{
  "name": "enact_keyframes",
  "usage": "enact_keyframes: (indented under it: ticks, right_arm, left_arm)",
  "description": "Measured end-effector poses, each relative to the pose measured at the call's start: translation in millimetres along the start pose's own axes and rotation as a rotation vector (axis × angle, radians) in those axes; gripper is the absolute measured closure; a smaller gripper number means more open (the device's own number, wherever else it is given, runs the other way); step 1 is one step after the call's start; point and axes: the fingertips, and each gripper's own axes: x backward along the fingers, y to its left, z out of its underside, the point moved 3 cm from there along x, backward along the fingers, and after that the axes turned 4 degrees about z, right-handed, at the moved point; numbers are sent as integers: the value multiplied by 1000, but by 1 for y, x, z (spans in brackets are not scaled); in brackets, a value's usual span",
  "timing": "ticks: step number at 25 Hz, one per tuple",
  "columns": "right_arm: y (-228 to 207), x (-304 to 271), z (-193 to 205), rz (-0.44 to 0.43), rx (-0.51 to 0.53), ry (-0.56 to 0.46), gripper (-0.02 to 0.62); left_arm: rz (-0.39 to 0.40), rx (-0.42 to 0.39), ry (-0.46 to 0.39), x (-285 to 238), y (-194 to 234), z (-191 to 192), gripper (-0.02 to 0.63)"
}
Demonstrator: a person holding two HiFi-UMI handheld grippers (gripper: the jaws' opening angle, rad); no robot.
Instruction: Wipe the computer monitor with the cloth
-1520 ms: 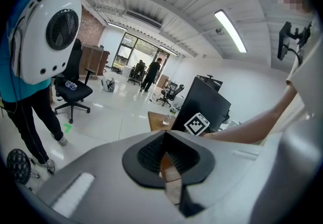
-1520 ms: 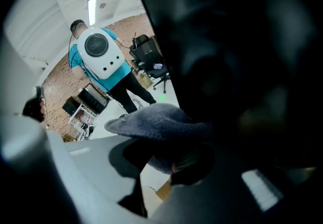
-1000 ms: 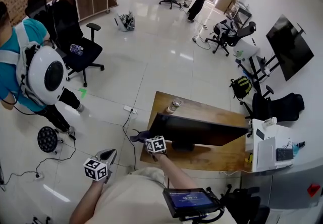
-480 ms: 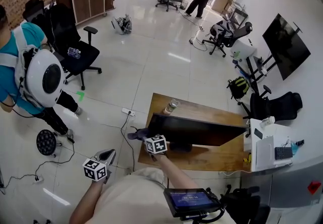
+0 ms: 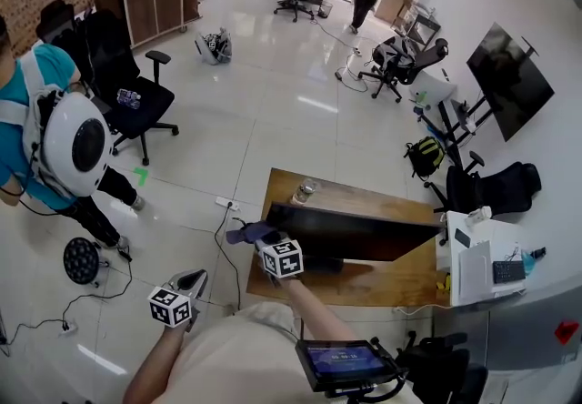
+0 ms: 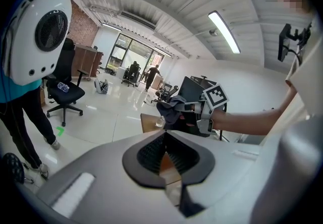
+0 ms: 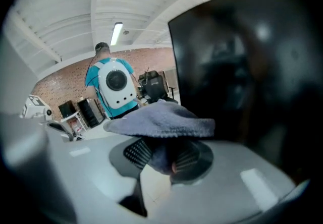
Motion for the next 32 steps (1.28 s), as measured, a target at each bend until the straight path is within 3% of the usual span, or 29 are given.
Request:
enact_keyframes:
  ticks: [7, 21, 32]
  right_arm:
    - [3, 13, -34, 26, 97, -78, 506]
    - [8, 46, -93, 44, 84, -234, 506]
    - [10, 55, -108, 36, 87, -268, 506]
  left_arm:
    - [17, -7, 8, -1, 2, -1, 603]
    - [19, -15, 8, 3, 1, 1, 603]
    - [38, -10, -1, -7, -5, -1, 603]
